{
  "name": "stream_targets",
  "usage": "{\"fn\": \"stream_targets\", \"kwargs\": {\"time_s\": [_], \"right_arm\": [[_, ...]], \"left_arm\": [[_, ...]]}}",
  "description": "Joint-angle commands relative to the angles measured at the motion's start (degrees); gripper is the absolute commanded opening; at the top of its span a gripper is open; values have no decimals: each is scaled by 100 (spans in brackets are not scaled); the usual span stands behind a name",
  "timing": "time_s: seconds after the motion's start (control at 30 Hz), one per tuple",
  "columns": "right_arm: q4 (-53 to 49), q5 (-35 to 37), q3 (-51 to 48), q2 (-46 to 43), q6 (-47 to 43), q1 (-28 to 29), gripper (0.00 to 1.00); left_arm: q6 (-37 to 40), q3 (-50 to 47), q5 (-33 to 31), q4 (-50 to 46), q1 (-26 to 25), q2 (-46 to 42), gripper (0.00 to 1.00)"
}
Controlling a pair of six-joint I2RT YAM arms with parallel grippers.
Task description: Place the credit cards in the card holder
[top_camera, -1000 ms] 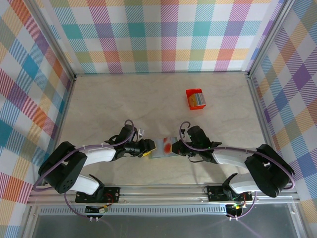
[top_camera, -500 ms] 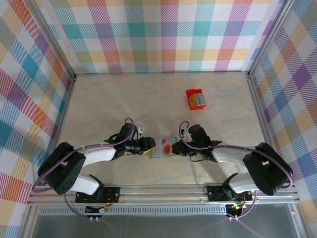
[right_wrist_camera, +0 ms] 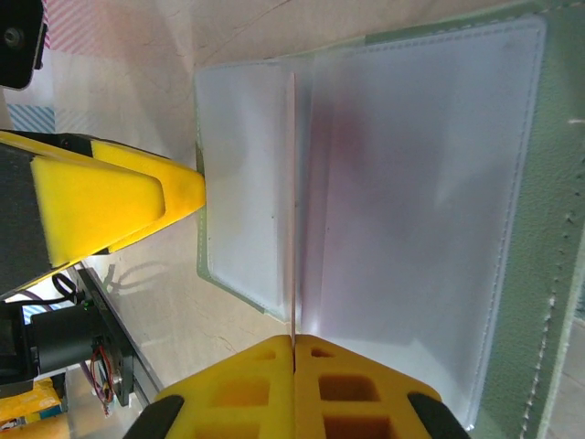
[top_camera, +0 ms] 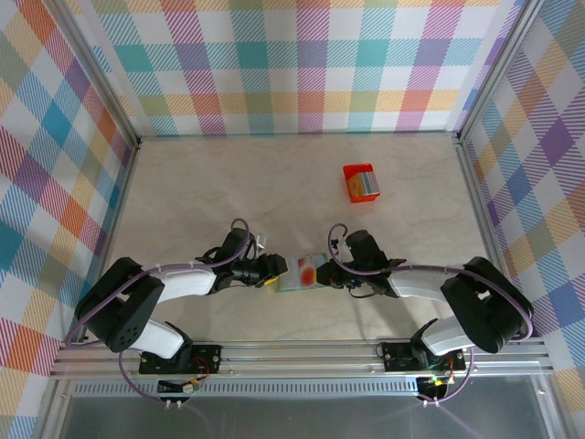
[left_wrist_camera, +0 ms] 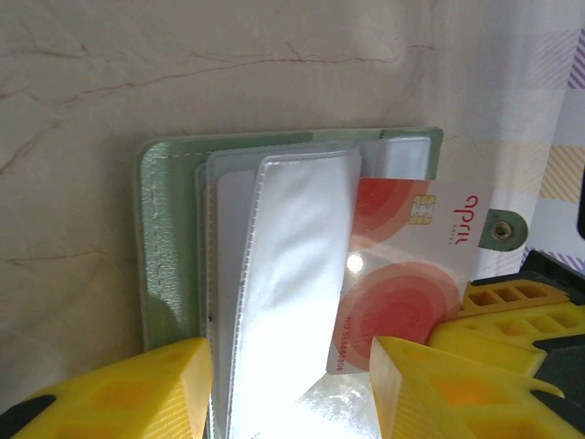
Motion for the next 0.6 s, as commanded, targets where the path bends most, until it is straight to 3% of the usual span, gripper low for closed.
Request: {"fn": "stream_targets", "kwargs": {"time_s": [0.0, 0.57], "right_arm": [[239, -131, 155, 94, 55, -38, 0], [653, -145, -6, 501, 45, -33, 0]], "left_arm": [[111, -40, 13, 69, -39, 92, 49], [93, -94, 17, 149, -39, 118, 49]]}}
